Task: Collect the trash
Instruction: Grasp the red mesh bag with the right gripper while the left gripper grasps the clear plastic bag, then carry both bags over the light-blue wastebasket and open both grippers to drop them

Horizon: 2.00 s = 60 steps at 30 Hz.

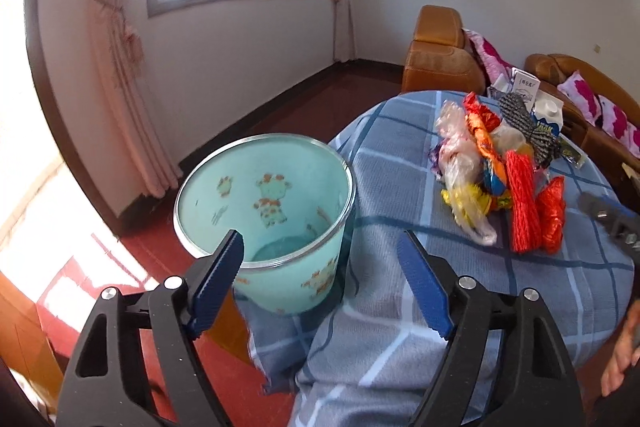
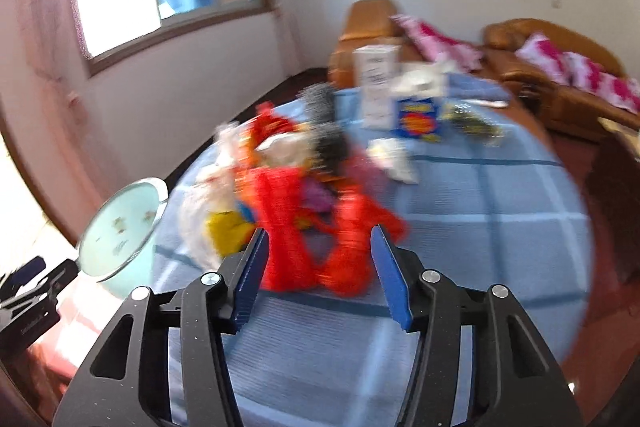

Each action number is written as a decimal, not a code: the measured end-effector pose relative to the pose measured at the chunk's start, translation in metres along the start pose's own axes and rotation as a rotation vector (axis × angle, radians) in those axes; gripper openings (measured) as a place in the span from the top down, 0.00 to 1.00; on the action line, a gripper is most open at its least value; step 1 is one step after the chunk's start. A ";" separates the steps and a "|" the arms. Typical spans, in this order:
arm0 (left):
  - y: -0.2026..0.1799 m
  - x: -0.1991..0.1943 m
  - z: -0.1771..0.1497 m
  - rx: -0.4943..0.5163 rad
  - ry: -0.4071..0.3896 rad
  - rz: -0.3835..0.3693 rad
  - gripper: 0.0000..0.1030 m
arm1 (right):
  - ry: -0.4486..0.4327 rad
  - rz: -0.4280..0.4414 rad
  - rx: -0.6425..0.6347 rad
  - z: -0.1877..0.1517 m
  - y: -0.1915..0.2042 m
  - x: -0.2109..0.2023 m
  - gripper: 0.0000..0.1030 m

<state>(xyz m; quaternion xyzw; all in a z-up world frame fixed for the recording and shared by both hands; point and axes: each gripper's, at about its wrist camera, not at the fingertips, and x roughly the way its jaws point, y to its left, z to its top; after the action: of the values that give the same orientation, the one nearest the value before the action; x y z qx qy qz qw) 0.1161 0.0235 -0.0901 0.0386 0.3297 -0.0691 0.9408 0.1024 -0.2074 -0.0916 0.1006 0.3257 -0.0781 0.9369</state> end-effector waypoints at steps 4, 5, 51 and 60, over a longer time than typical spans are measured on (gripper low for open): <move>-0.013 0.013 0.011 0.045 0.000 -0.014 0.24 | 0.098 0.023 -0.038 0.001 0.012 0.042 0.48; -0.018 0.020 0.014 0.057 0.013 -0.013 0.24 | 0.125 0.032 -0.037 0.001 0.012 0.052 0.48; 0.031 0.062 0.082 -0.026 0.022 -0.077 0.75 | 0.043 0.163 -0.081 0.064 0.051 0.037 0.77; 0.093 0.061 0.067 -0.111 0.066 0.051 0.75 | 0.109 0.300 -0.189 0.063 0.130 0.068 0.77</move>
<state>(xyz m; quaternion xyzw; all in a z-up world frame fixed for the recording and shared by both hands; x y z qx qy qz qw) 0.2191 0.1009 -0.0735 -0.0032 0.3627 -0.0254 0.9316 0.2203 -0.1018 -0.0675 0.0635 0.3632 0.0991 0.9242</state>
